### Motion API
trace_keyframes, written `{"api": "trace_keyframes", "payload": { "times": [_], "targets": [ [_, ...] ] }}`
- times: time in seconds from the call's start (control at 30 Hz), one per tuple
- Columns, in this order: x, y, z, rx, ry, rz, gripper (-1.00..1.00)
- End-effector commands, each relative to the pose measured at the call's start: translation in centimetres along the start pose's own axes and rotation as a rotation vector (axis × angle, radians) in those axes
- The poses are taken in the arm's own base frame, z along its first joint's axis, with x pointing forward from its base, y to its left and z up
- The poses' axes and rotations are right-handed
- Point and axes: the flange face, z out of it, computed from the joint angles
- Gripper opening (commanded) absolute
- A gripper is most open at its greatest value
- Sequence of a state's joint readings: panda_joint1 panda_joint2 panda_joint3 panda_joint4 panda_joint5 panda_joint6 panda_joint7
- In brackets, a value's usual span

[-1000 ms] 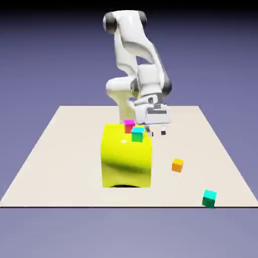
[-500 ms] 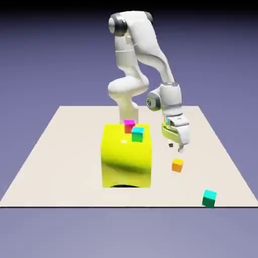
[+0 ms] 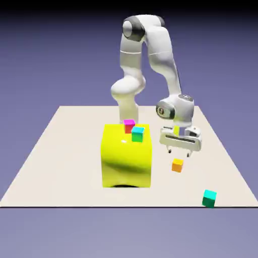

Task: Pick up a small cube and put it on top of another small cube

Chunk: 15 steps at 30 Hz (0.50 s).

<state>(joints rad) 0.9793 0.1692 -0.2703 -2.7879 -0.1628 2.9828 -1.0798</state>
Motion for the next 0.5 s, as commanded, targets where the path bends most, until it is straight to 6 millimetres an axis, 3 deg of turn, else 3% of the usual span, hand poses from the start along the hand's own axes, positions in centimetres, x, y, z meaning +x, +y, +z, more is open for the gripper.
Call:
{"api": "trace_keyframes", "payload": {
  "times": [0.0, 0.13, 0.17, 0.2, 0.47],
  "targets": [
    [0.0, 0.0, 0.9, 0.0, 0.0, 0.0, 0.0],
    [0.0, -0.3, 4.4, 0.002, 0.003, 0.001, 0.0],
    [0.0, -0.3, 4.4, 0.002, 0.003, 0.001, -1.0],
    [0.0, -0.3, 4.4, 0.002, 0.003, 0.001, -1.0],
    [-0.1, -0.2, -2.6, 0.002, 0.003, 0.001, -1.0]
  ]
}}
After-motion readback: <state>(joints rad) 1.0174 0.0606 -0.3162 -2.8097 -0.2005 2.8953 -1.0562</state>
